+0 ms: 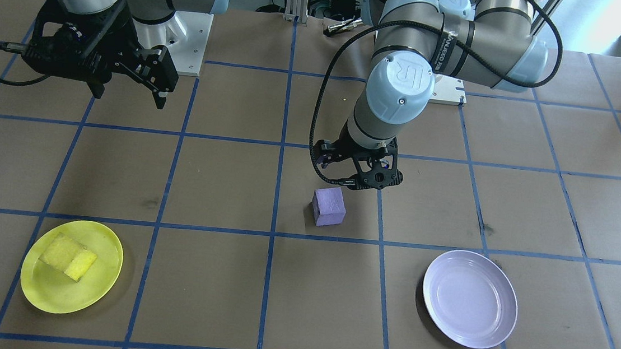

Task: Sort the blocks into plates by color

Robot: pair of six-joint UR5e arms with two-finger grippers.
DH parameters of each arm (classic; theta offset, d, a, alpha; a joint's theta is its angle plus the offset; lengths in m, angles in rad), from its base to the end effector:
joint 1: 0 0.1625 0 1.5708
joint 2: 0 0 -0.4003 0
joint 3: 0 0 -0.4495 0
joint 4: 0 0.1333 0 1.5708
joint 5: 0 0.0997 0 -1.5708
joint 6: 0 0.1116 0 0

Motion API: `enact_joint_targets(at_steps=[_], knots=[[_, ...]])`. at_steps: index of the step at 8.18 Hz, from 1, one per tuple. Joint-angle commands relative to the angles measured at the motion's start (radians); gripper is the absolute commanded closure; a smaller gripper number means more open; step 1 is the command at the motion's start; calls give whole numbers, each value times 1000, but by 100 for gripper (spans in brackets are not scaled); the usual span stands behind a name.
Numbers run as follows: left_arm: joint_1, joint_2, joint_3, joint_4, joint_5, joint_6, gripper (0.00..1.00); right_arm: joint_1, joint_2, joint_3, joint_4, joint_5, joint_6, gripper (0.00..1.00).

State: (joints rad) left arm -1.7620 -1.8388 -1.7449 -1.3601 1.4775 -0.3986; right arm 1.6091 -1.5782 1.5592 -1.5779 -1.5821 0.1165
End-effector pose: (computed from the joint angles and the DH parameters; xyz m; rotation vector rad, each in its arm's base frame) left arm -0.2520 -0.5459 0.2252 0.3372 -3.0776 -0.3863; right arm 0.1530 -0.5436 0.4624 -0.1227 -3.1297 0.0421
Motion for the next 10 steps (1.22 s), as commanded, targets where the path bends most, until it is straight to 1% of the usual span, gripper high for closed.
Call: enact_joint_targets(at_steps=[1, 7, 9, 10], knots=[[-1, -51, -4, 36, -3, 6, 0, 0, -25, 2, 1, -12, 2, 0], [1, -183, 5, 81, -6, 0, 0, 0, -43, 7, 1, -15, 3, 0], [1, -200, 8, 81, -9, -5, 0, 0, -45, 7, 2, -18, -1, 0], [1, -212, 8, 119, -8, -2, 0, 0, -48, 7, -2, -16, 0, 0]])
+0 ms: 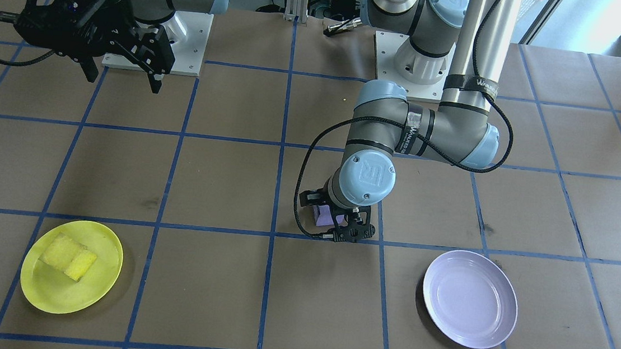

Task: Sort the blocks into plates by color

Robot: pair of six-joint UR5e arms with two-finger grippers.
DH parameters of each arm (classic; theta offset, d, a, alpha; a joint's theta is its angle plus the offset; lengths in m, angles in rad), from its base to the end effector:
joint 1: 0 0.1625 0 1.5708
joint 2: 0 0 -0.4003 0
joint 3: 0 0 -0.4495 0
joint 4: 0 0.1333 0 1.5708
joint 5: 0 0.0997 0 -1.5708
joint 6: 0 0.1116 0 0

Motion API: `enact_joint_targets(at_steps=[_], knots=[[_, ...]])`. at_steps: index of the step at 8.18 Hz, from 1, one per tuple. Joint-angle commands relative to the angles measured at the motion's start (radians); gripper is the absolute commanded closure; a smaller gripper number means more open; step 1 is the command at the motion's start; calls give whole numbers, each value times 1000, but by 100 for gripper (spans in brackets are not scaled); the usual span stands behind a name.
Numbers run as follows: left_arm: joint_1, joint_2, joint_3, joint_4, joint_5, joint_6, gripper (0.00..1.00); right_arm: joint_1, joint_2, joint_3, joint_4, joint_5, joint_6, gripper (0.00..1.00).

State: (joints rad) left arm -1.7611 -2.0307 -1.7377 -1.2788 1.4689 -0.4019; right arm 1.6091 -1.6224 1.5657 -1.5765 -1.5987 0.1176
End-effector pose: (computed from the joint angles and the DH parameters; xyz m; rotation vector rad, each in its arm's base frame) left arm -0.2554 -0.5612 0.1199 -0.3531 3.0725 0.5459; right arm 0.1506 -0.5292 0.4826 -0.1249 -3.1145 0.1004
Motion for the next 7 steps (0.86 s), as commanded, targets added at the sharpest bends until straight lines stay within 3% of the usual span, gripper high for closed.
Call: enact_joint_targets(at_steps=[1, 2, 3, 5, 7], knots=[[0, -31, 1, 114, -4, 9, 44, 0, 1, 0, 0, 2, 2, 0], [0, -29, 1, 113, -7, 5, 84, 0, 6, 0, 1, 2, 1, 0], [0, -14, -2, 111, -39, -3, 100, 0, 6, 0, 0, 2, 1, 0], [6, 10, 4, 52, -41, -14, 100, 0, 7, 0, 0, 3, 1, 0], [25, 85, 36, -109, -29, -2, 100, 0, 9, 0, 0, 9, -1, 0]])
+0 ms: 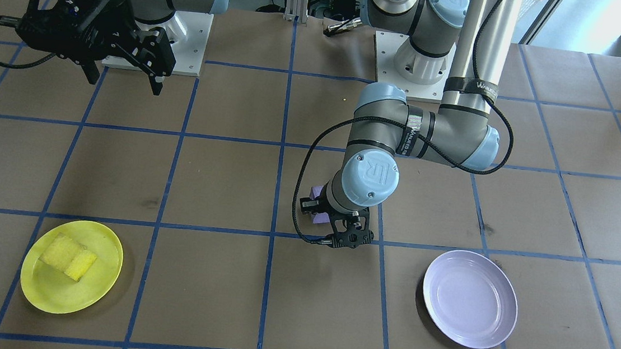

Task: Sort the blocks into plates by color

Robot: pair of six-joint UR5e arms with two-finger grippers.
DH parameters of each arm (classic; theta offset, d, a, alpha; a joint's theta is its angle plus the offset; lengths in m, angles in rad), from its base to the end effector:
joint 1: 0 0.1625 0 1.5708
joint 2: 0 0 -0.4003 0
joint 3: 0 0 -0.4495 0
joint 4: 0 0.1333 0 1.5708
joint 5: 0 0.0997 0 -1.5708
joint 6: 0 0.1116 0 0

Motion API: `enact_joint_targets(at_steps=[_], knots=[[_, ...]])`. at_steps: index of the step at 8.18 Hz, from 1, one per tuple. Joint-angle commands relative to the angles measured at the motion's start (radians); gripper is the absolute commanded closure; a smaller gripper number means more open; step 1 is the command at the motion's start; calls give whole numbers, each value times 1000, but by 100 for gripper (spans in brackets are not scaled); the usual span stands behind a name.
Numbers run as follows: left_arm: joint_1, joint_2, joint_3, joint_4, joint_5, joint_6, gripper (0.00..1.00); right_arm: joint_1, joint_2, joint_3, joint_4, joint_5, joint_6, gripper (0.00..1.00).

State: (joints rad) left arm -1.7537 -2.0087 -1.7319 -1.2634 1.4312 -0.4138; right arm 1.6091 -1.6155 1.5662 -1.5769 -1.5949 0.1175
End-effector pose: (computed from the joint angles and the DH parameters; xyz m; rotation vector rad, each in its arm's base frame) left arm -0.2563 -0.5675 0.1371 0.3831 -3.0315 -0.4917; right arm 0.1511 -0.5314 0.4787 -0.1246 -3.1181 0.0891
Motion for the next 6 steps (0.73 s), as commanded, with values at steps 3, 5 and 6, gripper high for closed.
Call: enact_joint_targets(at_steps=[3, 5, 6], knots=[[188, 82, 297, -396, 111, 290, 100, 0, 3, 0, 1, 9, -2, 0], [275, 73, 359, -354, 216, 503, 100, -2, 3, 0, -5, 10, -56, 0], [311, 68, 348, -259, 216, 589, 100, -2, 3, 0, -6, 10, -106, 0]])
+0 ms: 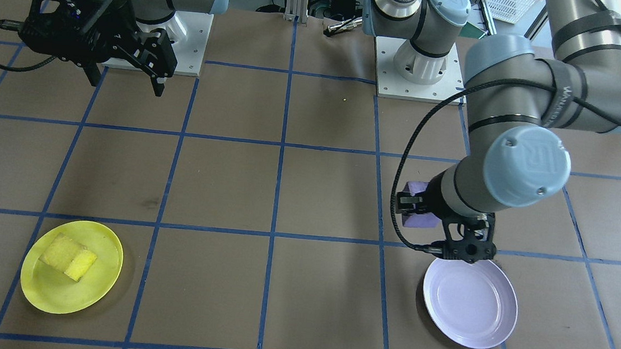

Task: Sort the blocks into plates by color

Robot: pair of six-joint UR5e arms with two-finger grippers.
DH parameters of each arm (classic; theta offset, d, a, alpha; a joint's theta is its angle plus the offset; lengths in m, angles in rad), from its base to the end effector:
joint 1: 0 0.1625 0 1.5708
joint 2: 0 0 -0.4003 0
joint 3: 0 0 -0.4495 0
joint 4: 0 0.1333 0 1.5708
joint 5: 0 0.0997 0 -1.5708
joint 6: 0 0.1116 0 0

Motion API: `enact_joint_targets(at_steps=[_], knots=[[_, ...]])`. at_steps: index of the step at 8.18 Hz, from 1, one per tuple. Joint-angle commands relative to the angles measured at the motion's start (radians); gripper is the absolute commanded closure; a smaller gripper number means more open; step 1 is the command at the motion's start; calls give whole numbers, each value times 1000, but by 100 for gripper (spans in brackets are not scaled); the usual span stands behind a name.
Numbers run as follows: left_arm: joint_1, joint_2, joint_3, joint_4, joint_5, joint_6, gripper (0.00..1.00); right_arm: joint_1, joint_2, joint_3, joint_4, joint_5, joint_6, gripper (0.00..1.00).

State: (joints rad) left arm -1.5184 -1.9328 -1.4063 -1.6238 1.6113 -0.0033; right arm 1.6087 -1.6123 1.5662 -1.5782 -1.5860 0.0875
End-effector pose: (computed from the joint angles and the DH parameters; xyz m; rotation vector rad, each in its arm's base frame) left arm -0.0945 -0.6573 0.3159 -0.0780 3.0820 0.3896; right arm 0.1519 -0.5326 0.4771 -0.0782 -3.1276 0.0850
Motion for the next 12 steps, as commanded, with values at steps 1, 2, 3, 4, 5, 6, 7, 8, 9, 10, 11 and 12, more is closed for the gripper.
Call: enact_joint_targets(at_steps=[1, 2, 3, 4, 5, 6, 7, 8, 9, 10, 11, 12], knots=[[93, -32, 20, 176, 45, 259, 100, 0, 0, 1, -2, 1, -77, 0], [105, -88, 32, 195, 97, 293, 100, -1, 0, 0, -3, 3, -75, 0], [131, -148, 32, 270, 102, 349, 100, -1, 0, 0, -3, 3, -75, 0], [167, -184, 27, 283, 98, 374, 100, -1, -1, 1, -2, 3, -75, 0], [176, -195, 21, 283, 96, 376, 100, -1, -1, 9, -6, 4, -75, 0], [176, -213, 20, 285, 98, 378, 100, 0, -1, 18, -11, 5, -75, 0], [175, -239, 20, 285, 95, 376, 100, 0, -1, 20, -5, 0, -75, 0], [172, -251, 24, 285, 96, 375, 100, -1, -1, 20, -8, -6, -80, 0], [172, -252, 24, 285, 94, 375, 100, -1, -1, 20, -6, -6, -87, 0], [172, -253, 24, 285, 98, 375, 100, -1, -1, 20, -5, -2, -86, 0], [172, -258, 23, 285, 96, 376, 60, -1, -1, 20, -6, -8, -87, 0], [172, -265, 27, 285, 96, 376, 18, -1, -1, 20, -9, -9, -86, 0]])
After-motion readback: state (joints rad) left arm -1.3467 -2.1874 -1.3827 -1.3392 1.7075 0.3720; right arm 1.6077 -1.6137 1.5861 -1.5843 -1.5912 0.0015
